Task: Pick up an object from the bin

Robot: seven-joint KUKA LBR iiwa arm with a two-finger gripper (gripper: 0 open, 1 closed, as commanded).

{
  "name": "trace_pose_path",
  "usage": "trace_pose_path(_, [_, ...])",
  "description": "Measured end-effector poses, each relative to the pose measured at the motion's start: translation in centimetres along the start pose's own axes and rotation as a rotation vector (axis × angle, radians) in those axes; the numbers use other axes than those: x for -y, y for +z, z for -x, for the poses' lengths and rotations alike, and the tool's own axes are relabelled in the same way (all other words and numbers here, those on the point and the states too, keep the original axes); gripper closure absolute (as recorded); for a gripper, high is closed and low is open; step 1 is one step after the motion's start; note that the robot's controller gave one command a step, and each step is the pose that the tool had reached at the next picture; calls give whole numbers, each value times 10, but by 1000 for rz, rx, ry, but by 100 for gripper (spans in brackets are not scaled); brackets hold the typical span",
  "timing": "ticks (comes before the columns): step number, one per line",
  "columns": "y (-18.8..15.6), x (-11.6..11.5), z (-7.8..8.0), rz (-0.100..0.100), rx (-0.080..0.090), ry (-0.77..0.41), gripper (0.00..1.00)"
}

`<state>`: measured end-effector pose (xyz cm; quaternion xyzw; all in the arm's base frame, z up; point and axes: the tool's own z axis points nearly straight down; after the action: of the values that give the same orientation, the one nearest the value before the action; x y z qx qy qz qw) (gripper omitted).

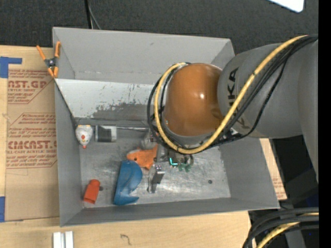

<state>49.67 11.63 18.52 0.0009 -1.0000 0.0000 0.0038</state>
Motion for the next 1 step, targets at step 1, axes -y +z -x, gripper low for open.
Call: trace_pose_path(1, [-4,1,2,1,8,1,0])
